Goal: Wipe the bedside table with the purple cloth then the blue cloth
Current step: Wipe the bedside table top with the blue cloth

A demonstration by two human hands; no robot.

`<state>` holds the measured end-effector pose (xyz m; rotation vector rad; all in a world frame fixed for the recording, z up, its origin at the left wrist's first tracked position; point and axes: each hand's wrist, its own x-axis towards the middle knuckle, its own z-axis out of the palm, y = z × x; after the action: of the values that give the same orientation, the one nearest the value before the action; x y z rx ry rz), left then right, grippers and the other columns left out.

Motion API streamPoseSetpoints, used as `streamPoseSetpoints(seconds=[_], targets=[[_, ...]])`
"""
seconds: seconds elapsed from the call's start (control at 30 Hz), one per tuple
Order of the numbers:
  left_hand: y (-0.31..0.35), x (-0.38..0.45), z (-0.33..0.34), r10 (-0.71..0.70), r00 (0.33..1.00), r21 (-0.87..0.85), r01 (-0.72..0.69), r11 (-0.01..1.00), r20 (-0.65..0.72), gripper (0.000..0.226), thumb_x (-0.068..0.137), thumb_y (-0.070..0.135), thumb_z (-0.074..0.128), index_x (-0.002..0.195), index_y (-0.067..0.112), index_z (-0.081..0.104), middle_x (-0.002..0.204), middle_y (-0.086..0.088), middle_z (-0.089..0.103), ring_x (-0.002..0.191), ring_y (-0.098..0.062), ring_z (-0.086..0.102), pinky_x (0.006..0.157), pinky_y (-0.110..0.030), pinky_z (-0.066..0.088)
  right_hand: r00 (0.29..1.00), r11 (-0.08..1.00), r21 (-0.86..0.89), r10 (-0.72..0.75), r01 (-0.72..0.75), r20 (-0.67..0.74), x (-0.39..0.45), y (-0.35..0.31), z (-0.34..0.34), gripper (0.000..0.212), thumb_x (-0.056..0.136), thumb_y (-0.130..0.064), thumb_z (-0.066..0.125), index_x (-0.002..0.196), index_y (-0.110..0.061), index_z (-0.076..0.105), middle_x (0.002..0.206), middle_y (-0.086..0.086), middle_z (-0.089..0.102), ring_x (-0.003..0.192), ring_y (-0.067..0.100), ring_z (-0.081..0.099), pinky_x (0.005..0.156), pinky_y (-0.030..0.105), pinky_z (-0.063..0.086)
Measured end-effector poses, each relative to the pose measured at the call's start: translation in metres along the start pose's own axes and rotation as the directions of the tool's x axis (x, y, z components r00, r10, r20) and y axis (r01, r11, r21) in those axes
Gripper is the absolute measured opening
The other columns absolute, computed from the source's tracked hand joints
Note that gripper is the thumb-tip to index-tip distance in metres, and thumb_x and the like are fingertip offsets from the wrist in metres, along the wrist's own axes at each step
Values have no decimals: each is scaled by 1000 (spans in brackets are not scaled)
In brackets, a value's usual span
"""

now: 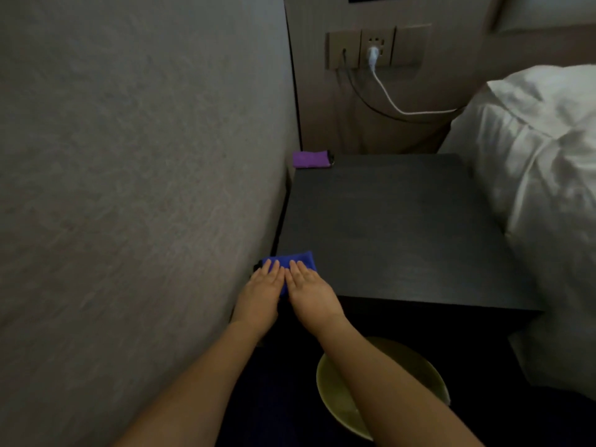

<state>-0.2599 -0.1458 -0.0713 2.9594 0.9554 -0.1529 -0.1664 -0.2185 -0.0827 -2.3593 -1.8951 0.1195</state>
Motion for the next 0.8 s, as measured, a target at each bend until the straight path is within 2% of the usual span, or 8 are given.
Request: streamPoseSetpoints(seconds=[0.07,0.17,0.23,0.3,0.37,0.43,0.5,0.8], targets=[[1,1,1,7,1000,-1,-7,1000,-21,69,62,5,79,126,-8,57,133,-26,56,127,-38,52,105,-40,42,1000,1000,0,-11,11,25,-5,3,1,48,71,-18,35,96,-10,75,102,8,75,94,18,72,79,26,57],[8,-5,-2,19,999,-53,-17,998,39,60,92,3,45,148,-2,22,158,-19,18,148,-30,14,121,-31,7,998,996,71,-51,48,40,-10,8,-4,47,88,-6,41,133,3,45,143,23,44,133,30,45,110,35,37],[11,-4,4,13,1000,-85,-14,996,-18,59,93,2,43,148,-2,22,158,-19,17,149,-30,12,121,-31,6,997,998,2,-59,59,45,-14,16,-6,52,96,-8,34,145,2,19,156,20,16,145,31,18,119,37,15],[18,-5,5,14,999,-82,-17,996,-38,59,94,4,42,149,-1,20,159,-18,16,149,-28,11,121,-29,4,999,999,-9,-50,50,-2,-18,22,-2,55,93,-10,45,143,2,28,153,21,26,142,31,28,117,38,23],[22,-5,5,21,1000,-32,-22,999,-15,60,96,8,37,151,3,12,161,-13,8,150,-23,6,120,-25,-1,998,998,2,-64,64,4,-22,25,3,56,72,-19,73,124,-2,58,131,18,58,120,26,58,99,35,47],[28,-2,5,3,1000,-18,-3,1000,-21,60,98,9,33,152,6,8,162,-11,4,150,-20,2,119,-24,-3,997,997,-46,-66,64,-27,-25,32,7,60,48,-27,87,104,-9,72,109,8,73,99,18,70,81,29,57],[35,-1,6,6,1000,-11,-6,1000,-17,59,98,9,30,152,6,7,162,-10,4,150,-19,2,118,-24,-4,995,997,-42,-64,61,-78,-27,36,7,63,40,-26,90,99,-9,74,104,8,75,95,18,72,76,30,58],[64,1,4,25,1000,1,-25,1000,-2,56,99,8,28,152,7,10,162,-9,7,150,-19,3,119,-25,-2,985,999,-21,-43,40,-164,-45,61,9,62,51,-20,88,109,-5,69,114,13,70,105,21,68,85,33,56]])
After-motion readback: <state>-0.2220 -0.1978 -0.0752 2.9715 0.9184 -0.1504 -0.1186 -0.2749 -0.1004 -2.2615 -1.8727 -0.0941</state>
